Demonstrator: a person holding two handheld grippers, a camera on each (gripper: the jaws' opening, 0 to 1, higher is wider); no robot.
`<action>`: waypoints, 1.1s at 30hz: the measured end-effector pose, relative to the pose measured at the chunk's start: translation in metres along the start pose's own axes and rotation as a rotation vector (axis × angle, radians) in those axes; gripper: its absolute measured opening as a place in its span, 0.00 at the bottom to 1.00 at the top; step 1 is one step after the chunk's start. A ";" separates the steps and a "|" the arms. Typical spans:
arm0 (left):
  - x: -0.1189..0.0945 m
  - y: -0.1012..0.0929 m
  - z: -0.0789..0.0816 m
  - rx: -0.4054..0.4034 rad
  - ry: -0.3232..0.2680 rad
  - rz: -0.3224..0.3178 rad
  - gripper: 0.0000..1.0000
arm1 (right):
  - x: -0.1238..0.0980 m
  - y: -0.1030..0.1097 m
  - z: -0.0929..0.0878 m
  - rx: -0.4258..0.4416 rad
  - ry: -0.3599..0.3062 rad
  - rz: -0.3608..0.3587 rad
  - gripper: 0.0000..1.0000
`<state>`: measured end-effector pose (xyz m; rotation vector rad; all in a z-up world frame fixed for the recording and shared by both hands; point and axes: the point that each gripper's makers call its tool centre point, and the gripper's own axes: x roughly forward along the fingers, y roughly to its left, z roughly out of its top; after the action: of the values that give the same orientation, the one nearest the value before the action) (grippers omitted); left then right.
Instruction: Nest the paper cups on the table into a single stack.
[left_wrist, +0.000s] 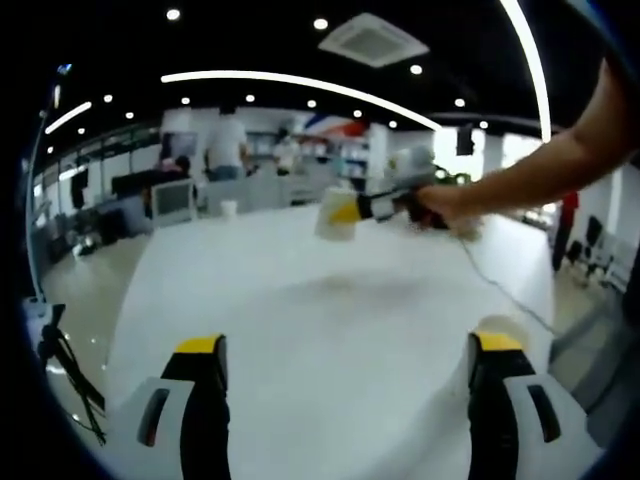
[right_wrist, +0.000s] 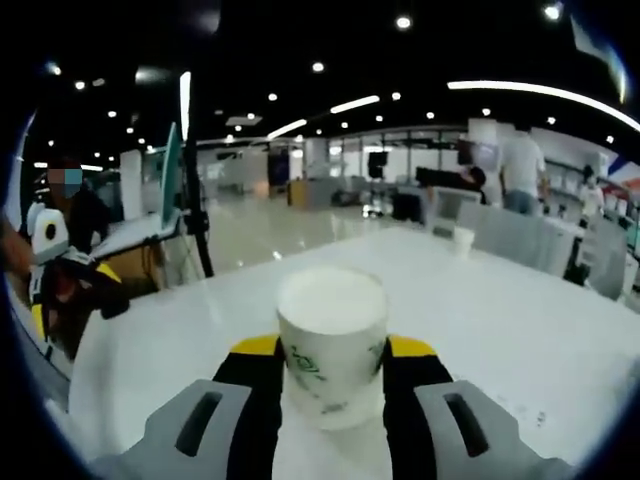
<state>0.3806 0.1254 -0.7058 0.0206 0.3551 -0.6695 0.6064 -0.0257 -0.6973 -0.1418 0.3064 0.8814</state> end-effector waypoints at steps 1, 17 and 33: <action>0.000 -0.001 0.000 -0.001 0.002 0.001 0.98 | -0.001 0.000 0.001 0.003 0.001 -0.001 0.36; -0.002 -0.006 0.023 -0.014 -0.043 -0.008 0.98 | -0.027 0.017 0.020 0.018 -0.007 0.020 0.36; -0.004 -0.016 0.038 -0.014 -0.062 -0.019 0.98 | -0.060 0.048 0.041 0.004 -0.025 0.069 0.36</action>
<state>0.3802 0.1103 -0.6678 -0.0164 0.3007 -0.6849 0.5416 -0.0293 -0.6386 -0.1173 0.2906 0.9501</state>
